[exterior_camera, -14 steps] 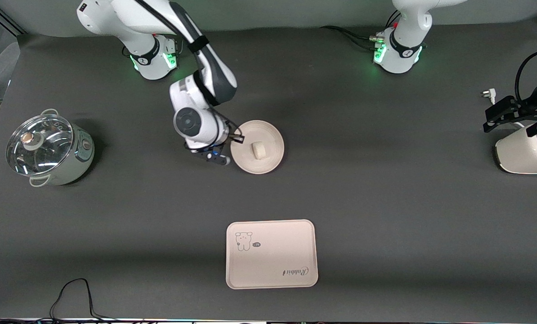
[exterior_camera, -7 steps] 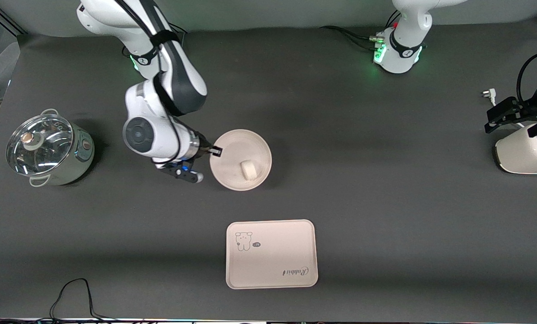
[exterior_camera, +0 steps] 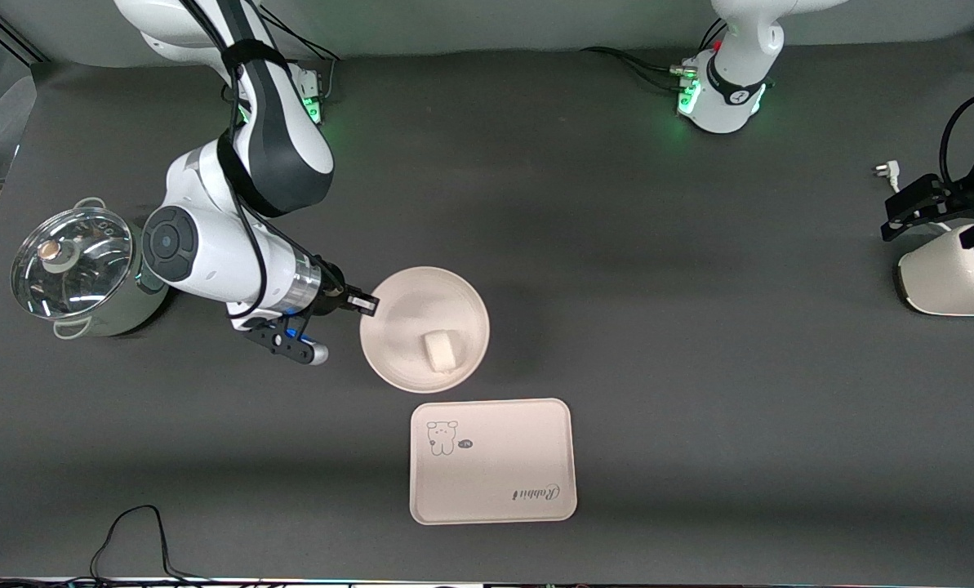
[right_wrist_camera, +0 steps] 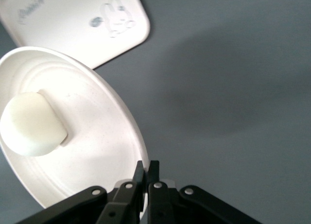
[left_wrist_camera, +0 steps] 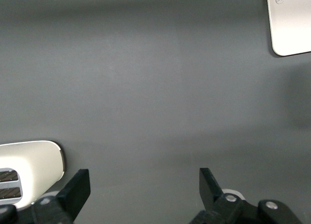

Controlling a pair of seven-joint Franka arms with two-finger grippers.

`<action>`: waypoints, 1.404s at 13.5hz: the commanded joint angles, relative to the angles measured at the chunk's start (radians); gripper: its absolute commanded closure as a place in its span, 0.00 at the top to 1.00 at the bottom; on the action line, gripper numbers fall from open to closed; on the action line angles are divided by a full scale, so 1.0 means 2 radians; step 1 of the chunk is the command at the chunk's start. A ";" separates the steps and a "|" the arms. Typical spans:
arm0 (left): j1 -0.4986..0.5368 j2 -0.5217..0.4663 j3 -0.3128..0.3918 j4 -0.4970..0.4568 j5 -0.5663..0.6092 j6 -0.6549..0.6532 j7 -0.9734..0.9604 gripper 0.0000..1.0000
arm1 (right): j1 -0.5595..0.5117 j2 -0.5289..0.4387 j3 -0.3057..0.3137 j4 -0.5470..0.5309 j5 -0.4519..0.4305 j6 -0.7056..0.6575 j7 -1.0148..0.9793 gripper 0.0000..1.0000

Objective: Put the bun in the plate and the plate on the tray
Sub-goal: 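Lift the plate and carry it onto the rabbit tray with the right gripper, then lower the plate onto the tray and open the right gripper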

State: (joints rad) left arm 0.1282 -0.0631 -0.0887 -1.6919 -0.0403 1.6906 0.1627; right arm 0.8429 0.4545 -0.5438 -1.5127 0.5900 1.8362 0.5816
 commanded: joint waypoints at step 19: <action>0.002 0.002 0.000 0.011 0.002 -0.014 0.010 1.00 | -0.124 0.328 0.164 0.209 0.117 0.334 -0.009 0.00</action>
State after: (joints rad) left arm 0.1282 -0.0632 -0.0887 -1.6909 -0.0402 1.6857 0.1641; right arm 0.5883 1.0664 -0.2257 -1.1348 0.8137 2.4632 0.5788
